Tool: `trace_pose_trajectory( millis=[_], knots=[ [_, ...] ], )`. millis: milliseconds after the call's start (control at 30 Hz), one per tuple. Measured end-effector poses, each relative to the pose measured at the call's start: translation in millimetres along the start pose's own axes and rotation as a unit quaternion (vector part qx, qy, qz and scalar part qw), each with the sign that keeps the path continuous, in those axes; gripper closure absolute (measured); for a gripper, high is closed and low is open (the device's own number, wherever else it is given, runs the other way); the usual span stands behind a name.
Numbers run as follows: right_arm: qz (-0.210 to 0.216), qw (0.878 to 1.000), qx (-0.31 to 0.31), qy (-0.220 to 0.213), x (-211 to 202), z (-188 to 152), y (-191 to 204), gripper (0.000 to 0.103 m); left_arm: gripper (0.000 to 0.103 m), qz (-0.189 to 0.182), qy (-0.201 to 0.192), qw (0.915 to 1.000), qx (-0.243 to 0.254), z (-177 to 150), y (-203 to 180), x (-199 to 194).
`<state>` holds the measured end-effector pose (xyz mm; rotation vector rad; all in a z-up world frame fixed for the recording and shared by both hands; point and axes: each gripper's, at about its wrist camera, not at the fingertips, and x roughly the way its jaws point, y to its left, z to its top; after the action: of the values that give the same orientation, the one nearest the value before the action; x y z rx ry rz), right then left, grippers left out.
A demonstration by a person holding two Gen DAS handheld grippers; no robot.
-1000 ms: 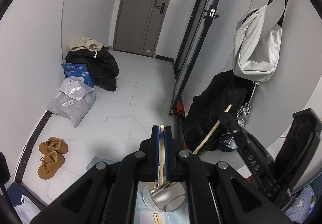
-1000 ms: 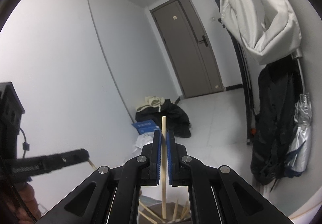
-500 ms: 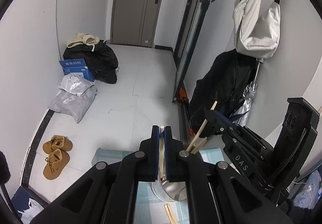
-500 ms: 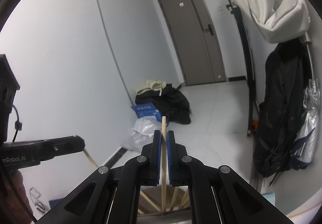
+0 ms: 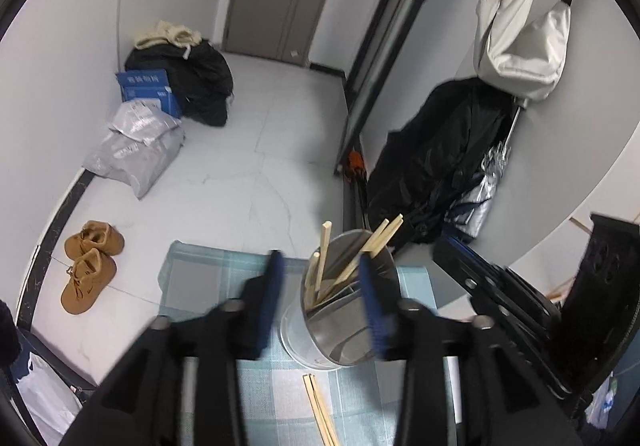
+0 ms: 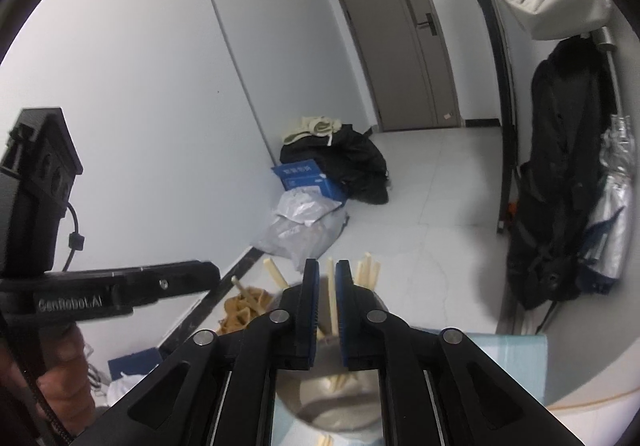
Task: Organize utensils
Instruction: 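Open the right gripper to release the chopstick in the holder, then withdraw the right gripper from the holder back toward the chopsticks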
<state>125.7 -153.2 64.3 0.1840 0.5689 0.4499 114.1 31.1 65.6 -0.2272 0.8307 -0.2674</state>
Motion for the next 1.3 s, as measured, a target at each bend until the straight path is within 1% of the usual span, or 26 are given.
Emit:
trace_pose_trajectory(
  millis=[33,67,100,133,167,233,267,300,333,367,433,500,533,600,733,833,933,1033,1167,1200,1267,1300],
  knots=[
    [-0.003,1.000,0.001,-0.002,-5.8,-1.9,-0.3,0.088,0.055,0.006,-0.007,1.0000,0.000,-2.0,-0.1,-3.4],
    [-0.005,1.000,0.002,-0.003,-10.2,-3.3,-0.6,0.086,0.053,0.010,-0.014,0.9998,-0.002,-4.0,-0.6,-6.3],
    [-0.008,1.000,0.005,-0.005,-16.7,-6.0,-1.2,0.082,0.048,0.015,-0.020,0.9997,-0.005,-6.0,-0.4,-9.6],
    [-0.012,1.000,0.007,-0.006,-23.1,-8.9,-1.5,0.080,0.043,0.028,-0.028,0.9992,-0.010,-8.3,-0.6,-14.0],
    [-0.015,1.000,0.008,-0.007,-29.4,-11.8,-1.5,0.077,0.041,0.038,-0.036,0.9985,-0.016,-10.4,-0.7,-17.7],
    [-0.020,1.000,0.008,-0.012,-40.6,-16.6,0.4,0.072,0.036,0.040,-0.051,0.9977,-0.019,-14.9,-3.3,-24.4],
    [-0.024,1.000,0.007,-0.014,-46.8,-19.3,2.2,0.067,0.033,0.046,-0.057,0.9972,-0.017,-17.9,-5.0,-27.7],
    [-0.026,1.000,0.007,-0.015,-50.7,-21.1,3.5,0.063,0.028,0.050,-0.060,0.9968,-0.016,-20.8,-6.8,-29.9],
    [-0.027,0.999,0.008,-0.017,-57.2,-24.5,5.3,0.060,0.026,0.050,-0.064,0.9966,-0.015,-25.0,-9.3,-32.9],
    [-0.031,0.999,0.009,-0.018,-62.1,-26.6,5.7,0.057,0.025,0.049,-0.066,0.9965,-0.012,-28.6,-10.7,-34.7],
    [-0.035,0.999,0.013,-0.021,-72.2,-33.8,8.5,0.055,0.024,0.055,-0.068,0.9961,-0.009,-35.2,-12.0,-37.3],
    [-0.037,0.999,0.016,-0.023,-82.1,-39.3,8.8,0.050,0.024,0.067,-0.064,0.9956,-0.009,-42.7,-12.8,-38.8],
    [-0.040,0.999,0.016,-0.026,-86.8,-42.8,9.7,0.049,0.024,0.072,-0.064,0.9953,-0.011,-46.1,-12.1,-40.3],
    [-0.042,0.999,0.016,-0.030,-93.7,-49.7,11.3,0.045,0.024,0.073,-0.066,0.9951,-0.014,-51.2,-10.6,-42.7],
    [-0.046,0.998,0.019,-0.028,-105.4,-66.1,14.9,0.045,0.023,0.083,-0.080,0.9933,-0.011,-66.6,-12.2,-48.0],
    [-0.047,0.998,0.021,-0.027,-111.2,-77.0,17.2,0.044,0.023,0.082,-0.089,0.9925,-0.010,-79.2,-11.6,-49.6],
    [-0.050,0.998,0.019,-0.025,-115.5,-88.1,19.3,0.043,0.020,0.083,-0.084,0.9929,-0.005,-90.9,-10.0,-46.5],
    [-0.053,0.998,0.019,-0.013,-113.0,-100.7,20.3,0.041,0.020,0.081,-0.075,0.9939,-0.010,-101.9,-6.3,-40.8],
    [-0.057,0.998,0.016,0.003,-109.5,-117.2,22.8,0.041,0.020,0.084,-0.073,0.9937,-0.014,-114.9,-0.7,-35.4],
    [-0.058,0.998,0.015,0.006,-108.4,-120.9,23.4,0.041,0.019,0.086,-0.073,0.9935,-0.017,-117.9,1.6,-33.8],
    [-0.061,0.998,0.016,0.015,-104.4,-129.4,23.5,0.040,0.014,0.084,-0.073,0.9936,-0.024,-124.5,5.6,-30.7],
    [-0.062,0.998,0.016,0.019,-102.6,-133.1,23.6,0.038,0.011,0.083,-0.074,0.9934,-0.026,-127.7,8.8,-29.5]
  ],
)
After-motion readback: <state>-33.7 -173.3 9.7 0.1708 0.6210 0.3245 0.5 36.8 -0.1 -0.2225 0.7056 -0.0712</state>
